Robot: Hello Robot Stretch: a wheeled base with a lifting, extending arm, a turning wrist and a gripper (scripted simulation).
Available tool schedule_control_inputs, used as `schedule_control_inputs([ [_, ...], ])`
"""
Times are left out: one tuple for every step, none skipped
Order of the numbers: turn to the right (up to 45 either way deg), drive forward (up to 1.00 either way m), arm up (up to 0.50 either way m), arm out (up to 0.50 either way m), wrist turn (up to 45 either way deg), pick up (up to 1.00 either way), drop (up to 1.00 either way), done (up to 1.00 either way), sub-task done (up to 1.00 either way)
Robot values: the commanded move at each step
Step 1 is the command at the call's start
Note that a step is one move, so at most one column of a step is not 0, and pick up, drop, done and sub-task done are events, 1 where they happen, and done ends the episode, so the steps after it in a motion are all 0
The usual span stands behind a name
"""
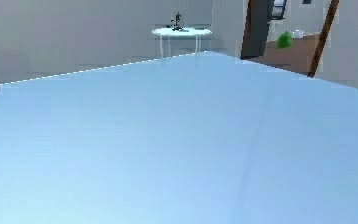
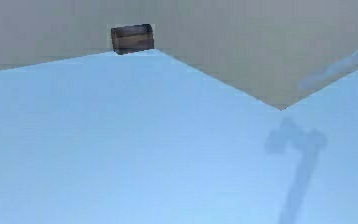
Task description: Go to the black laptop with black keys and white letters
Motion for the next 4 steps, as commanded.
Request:
schedule_control_inputs([
  [0.0,1.00,0.00,0.00,0.0,0.00,0.00,0.00,0.00],
  [0.0,1.00,0.00,0.00,0.0,0.00,0.00,0.00,0.00],
  [3.0,0.00,0.00,0.00,0.0,0.00,0.00,0.00,0.00],
  [0.0,1.00,0.00,0.00,0.0,0.00,0.00,0.00,0.00],
])
